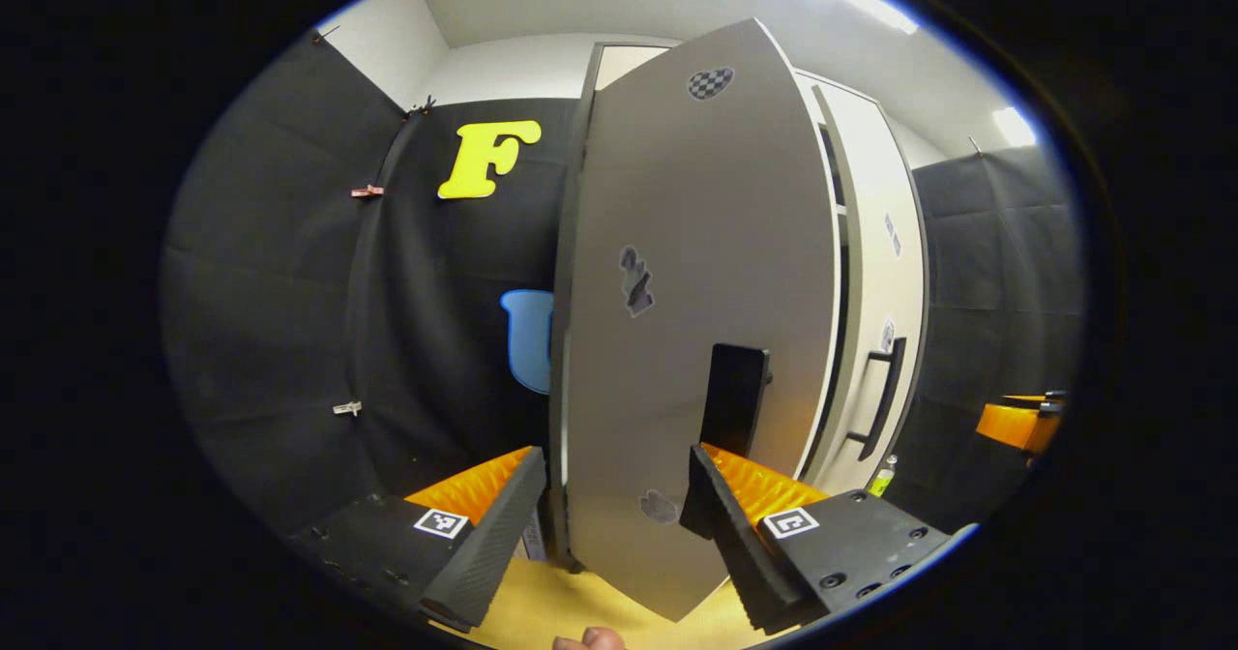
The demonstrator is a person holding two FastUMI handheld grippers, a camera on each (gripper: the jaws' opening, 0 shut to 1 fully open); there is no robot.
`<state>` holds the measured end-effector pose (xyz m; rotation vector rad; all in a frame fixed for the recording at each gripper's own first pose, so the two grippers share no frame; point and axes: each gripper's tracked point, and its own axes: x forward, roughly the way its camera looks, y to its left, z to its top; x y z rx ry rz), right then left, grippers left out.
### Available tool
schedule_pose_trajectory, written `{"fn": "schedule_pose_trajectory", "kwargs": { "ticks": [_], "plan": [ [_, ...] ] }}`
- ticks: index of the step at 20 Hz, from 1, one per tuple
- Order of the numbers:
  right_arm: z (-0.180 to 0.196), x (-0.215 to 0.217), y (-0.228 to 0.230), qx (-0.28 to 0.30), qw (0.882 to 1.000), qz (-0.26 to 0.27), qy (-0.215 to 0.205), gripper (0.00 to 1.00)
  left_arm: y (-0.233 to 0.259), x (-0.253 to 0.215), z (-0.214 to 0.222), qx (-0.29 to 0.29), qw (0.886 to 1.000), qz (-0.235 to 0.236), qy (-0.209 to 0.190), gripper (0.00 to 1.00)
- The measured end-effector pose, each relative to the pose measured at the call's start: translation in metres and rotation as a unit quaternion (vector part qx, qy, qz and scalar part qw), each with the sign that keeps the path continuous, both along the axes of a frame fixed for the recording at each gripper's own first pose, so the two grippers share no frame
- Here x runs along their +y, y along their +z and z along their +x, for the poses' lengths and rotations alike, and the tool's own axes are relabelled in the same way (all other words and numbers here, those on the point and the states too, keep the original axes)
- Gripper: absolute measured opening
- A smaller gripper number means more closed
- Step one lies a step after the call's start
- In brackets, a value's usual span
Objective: Grab one shoe with the right hand and put it into the shoe cabinet, grab the other shoe with the left hand and put it into the shoe cabinet; then close the right door with the right hand and the left door with the left hand.
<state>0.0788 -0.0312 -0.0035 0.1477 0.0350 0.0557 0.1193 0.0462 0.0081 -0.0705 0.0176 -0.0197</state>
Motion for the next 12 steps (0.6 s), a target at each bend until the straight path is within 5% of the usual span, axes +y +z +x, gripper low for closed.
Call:
{"fn": "schedule_pose_trajectory", "kwargs": {
  "ticks": [12],
  "plan": [
    [-0.012,0.023,0.011,-0.017,1.000,-0.006,0.012,0.98,-0.003,-0.030,-0.020,0.004,0.999,0.026,-0.032,0.95]
  ]
}}
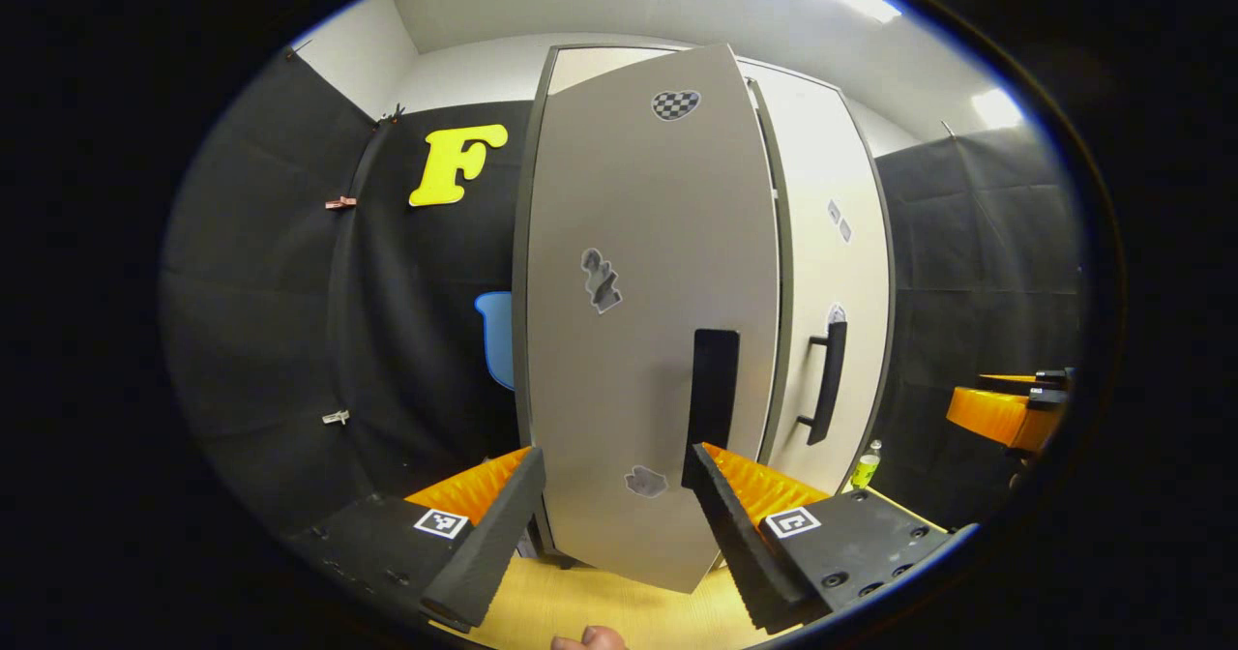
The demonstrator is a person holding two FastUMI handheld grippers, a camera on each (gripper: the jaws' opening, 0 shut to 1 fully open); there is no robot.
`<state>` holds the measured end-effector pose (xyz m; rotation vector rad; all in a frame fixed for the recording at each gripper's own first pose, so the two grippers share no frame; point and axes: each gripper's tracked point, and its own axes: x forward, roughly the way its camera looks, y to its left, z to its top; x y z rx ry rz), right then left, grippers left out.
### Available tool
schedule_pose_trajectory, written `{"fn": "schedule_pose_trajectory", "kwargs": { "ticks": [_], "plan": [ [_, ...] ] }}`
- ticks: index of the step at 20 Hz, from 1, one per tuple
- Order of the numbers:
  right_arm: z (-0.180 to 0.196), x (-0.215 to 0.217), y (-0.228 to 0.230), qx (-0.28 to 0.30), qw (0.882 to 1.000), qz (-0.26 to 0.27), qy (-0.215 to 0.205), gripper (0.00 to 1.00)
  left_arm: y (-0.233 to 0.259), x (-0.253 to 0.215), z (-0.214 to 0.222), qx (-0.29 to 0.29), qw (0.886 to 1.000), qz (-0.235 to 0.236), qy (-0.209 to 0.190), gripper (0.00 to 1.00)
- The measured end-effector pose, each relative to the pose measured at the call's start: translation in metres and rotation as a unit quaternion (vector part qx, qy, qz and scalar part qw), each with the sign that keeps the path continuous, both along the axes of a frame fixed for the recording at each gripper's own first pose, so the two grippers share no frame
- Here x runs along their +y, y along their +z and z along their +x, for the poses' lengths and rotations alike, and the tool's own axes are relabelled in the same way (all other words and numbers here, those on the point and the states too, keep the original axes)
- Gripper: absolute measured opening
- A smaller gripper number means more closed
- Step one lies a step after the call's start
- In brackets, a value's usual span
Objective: Grab one shoe with the right hand and put it into the shoe cabinet, grab the other shoe with the left hand and put it into the shoe cabinet; then close the right door with the right hand and the left door with the left hand.
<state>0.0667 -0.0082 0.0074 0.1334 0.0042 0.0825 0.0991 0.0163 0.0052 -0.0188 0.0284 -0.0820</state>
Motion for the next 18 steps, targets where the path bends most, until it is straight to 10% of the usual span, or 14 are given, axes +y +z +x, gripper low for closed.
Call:
{"fn": "schedule_pose_trajectory", "kwargs": {
  "ticks": [18],
  "plan": [
    [-0.011,0.024,0.005,-0.013,1.000,-0.016,0.005,0.98,-0.003,-0.014,-0.020,-0.002,0.999,0.011,-0.033,0.95]
  ]
}}
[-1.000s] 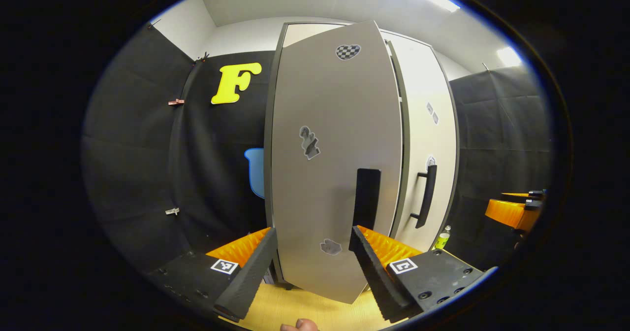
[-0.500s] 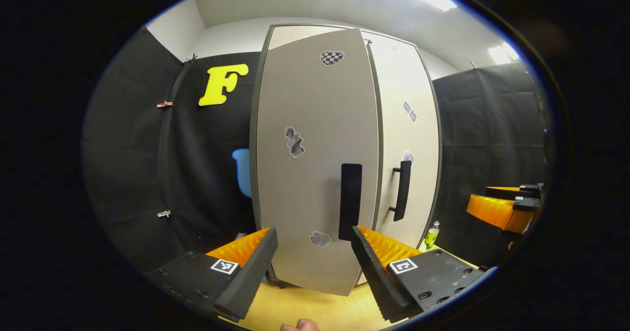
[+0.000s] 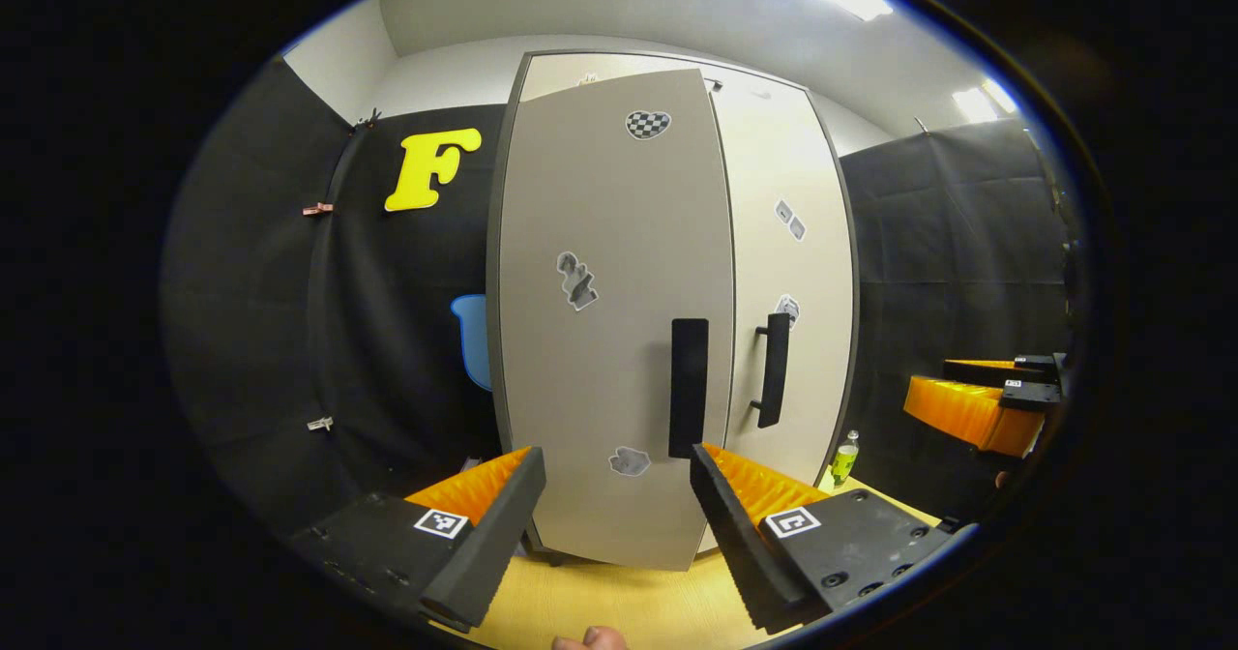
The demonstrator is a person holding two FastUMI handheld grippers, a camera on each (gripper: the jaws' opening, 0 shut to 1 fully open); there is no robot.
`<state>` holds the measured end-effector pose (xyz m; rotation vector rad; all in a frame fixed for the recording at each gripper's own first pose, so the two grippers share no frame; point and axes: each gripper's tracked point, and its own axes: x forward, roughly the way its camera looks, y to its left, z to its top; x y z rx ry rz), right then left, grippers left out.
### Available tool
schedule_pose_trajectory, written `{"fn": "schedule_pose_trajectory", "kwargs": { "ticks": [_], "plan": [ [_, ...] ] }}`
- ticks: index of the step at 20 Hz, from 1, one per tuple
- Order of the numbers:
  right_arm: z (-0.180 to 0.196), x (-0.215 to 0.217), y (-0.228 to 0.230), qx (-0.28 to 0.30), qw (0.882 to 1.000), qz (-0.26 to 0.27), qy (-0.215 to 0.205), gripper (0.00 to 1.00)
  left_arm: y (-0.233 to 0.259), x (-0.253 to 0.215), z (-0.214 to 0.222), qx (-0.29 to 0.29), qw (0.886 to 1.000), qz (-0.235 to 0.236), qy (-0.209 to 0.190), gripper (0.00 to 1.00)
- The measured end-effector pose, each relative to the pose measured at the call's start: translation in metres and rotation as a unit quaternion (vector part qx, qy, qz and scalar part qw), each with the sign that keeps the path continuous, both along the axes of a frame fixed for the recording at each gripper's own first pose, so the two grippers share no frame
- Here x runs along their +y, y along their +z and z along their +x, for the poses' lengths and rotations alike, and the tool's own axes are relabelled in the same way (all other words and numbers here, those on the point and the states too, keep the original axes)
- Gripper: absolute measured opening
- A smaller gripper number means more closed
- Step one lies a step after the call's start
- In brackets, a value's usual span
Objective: Grab one shoe with the right hand and put it into the shoe cabinet, grab the other shoe with the left hand and put it into the shoe cabinet; then close the right door with the right hand and the left door with the left hand.
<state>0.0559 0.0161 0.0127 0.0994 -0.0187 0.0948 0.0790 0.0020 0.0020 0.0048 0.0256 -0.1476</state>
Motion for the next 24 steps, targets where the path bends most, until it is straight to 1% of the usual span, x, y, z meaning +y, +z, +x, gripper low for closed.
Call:
{"fn": "schedule_pose_trajectory", "kwargs": {
  "ticks": [2,24],
  "plan": [
    [-0.0006,0.0009,-0.0003,0.000,1.000,0.000,0.001,0.98,0.0021,0.0053,0.0002,0.000,1.000,0.000,0.000,0.95],
    [0.0068,0.0018,0.0023,-0.003,1.000,-0.004,-0.006,0.98,0.0031,0.0031,0.0034,-0.002,1.000,0.003,0.004,0.95]
  ]
}}
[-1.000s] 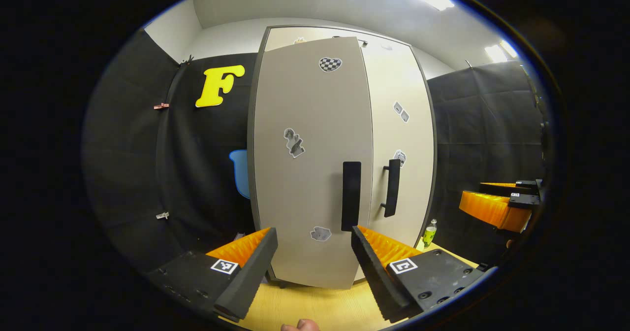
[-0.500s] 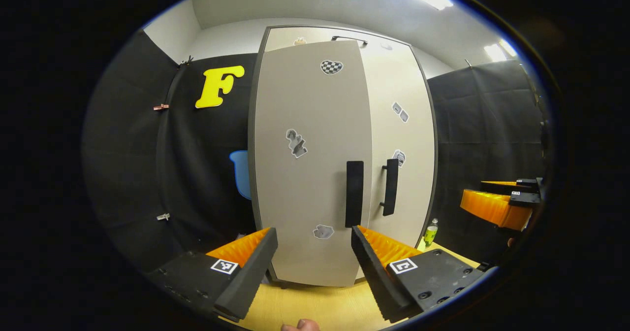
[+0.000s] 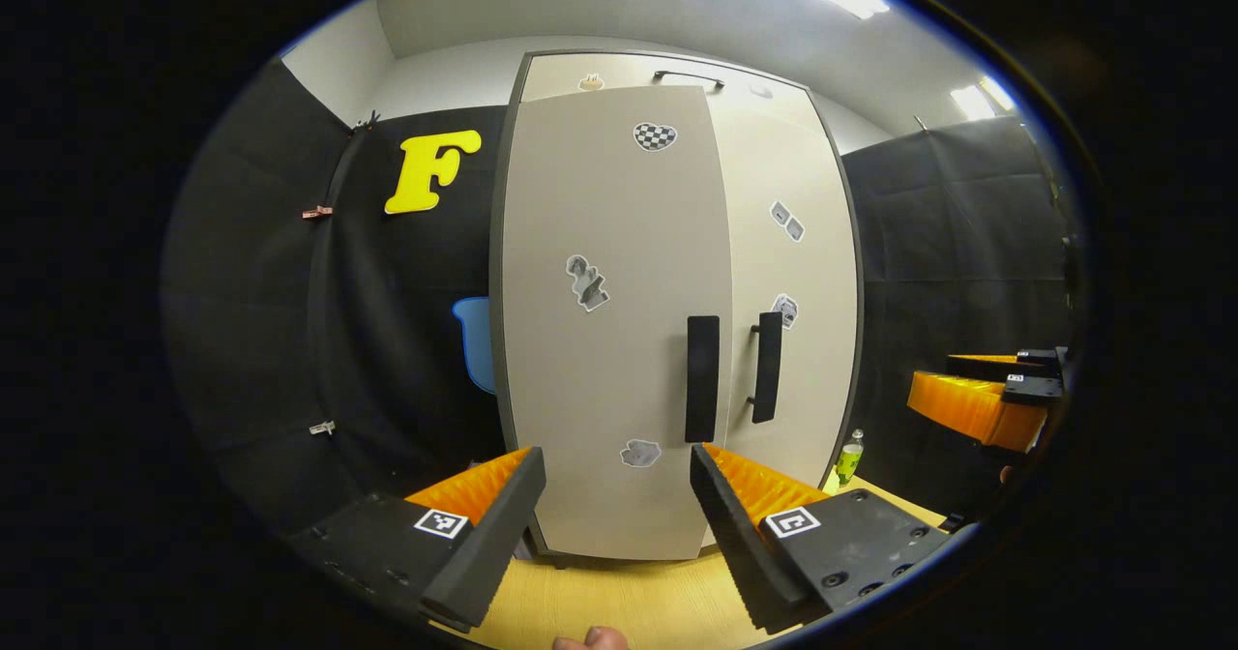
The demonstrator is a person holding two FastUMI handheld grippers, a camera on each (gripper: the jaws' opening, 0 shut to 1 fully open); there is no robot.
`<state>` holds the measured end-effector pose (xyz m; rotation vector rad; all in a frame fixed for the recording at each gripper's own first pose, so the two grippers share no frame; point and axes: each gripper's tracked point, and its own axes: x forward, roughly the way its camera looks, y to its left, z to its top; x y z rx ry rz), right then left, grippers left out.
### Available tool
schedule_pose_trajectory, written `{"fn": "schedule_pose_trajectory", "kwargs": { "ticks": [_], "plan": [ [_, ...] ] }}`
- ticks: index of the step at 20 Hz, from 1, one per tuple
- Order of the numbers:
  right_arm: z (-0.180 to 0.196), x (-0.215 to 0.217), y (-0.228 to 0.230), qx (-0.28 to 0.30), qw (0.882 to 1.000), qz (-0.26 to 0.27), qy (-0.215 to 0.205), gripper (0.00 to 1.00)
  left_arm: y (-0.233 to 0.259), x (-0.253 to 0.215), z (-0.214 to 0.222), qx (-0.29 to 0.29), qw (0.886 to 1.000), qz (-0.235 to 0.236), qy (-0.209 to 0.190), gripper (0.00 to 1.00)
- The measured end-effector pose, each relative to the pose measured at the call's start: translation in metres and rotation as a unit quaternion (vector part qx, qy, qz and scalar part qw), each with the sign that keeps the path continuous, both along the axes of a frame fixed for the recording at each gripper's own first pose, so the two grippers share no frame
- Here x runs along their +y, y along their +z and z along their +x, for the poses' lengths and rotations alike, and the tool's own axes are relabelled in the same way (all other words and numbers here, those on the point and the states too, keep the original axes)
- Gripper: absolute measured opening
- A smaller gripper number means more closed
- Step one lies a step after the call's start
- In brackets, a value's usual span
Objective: Grab one shoe with the right hand and put it into the shoe cabinet, grab the other shoe with the left hand and put it into the shoe cabinet; then close the right door with the right hand and the left door with the left hand.
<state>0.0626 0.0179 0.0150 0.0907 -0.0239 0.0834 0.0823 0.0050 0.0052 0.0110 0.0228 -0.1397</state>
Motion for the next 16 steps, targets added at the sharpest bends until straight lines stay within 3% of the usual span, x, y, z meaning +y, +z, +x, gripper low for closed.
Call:
{"fn": "schedule_pose_trajectory", "kwargs": {
  "ticks": [16],
  "plan": [
    [0.014,-0.006,-0.012,0.014,1.000,-0.014,-0.021,0.98,-0.006,0.003,0.004,0.005,1.000,0.004,0.018,0.95]
  ]
}}
